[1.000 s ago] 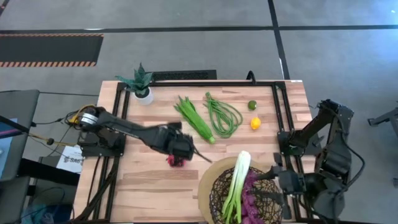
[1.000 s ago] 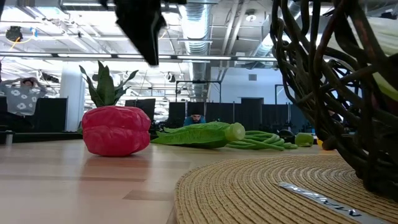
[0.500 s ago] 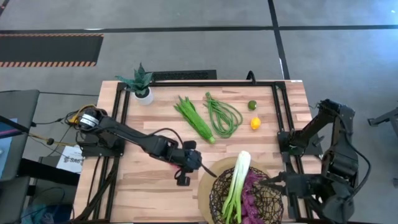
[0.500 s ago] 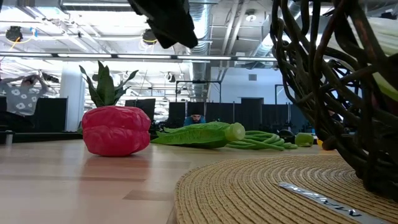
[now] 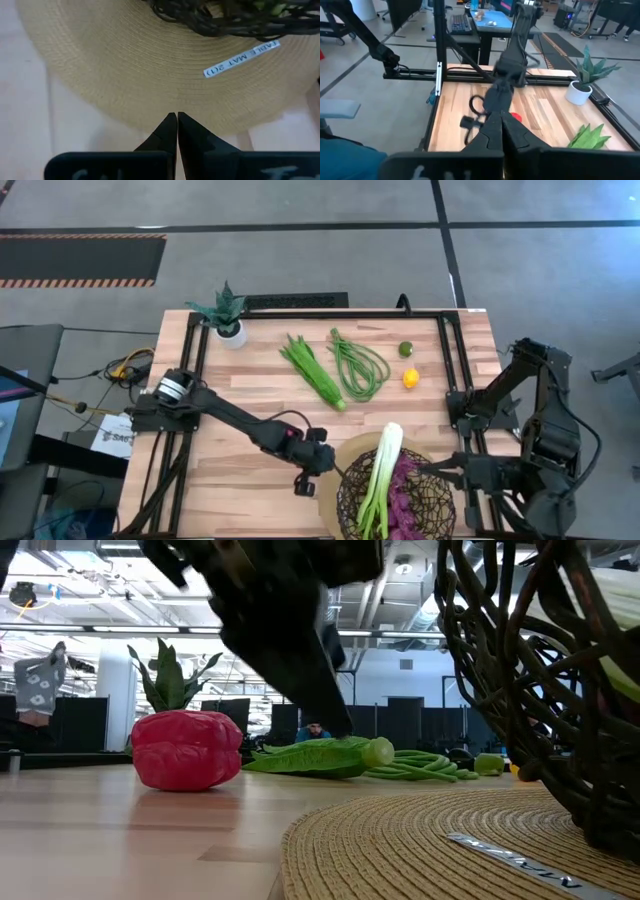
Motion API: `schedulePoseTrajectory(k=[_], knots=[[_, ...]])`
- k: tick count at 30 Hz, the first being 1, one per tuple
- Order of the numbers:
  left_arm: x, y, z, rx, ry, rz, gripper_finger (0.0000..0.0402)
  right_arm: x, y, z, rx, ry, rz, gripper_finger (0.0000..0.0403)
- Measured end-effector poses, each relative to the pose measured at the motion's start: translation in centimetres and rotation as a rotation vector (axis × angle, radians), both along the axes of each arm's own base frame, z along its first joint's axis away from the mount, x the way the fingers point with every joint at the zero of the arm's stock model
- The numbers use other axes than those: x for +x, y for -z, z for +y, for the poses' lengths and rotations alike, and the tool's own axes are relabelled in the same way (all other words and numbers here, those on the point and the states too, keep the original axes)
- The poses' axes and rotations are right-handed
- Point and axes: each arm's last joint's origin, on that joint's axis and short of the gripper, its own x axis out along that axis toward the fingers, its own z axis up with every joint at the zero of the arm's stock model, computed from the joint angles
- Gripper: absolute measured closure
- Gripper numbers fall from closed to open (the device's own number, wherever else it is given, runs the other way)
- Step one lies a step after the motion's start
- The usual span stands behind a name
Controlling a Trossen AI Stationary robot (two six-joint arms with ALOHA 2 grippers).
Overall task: Build produce basket
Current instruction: Move the brown mat to the center of the table
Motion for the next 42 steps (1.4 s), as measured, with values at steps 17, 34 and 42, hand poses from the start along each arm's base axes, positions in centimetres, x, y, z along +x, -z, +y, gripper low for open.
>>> schedulePoseTrajectory(k=[17, 34, 42], knots=[[1.5, 3.5, 0.4, -0.059, -0.008, 0.025, 0.0401, 0.1, -0.2, 0.0, -0.023, 0.004, -0.015, 0.0402], [2.6, 4.7, 2.6, 0.046, -0.167, -0.01, 0.0401, -0.1, -0.7, -0.6, -0.045, 0.05, -0.052, 0.0402], [2.7, 5.0, 4.6, 0.153, -0.235, 0.014, 0.0401, -0.1, -0.7, -0.6, -0.045, 0.05, -0.053, 0.0402]])
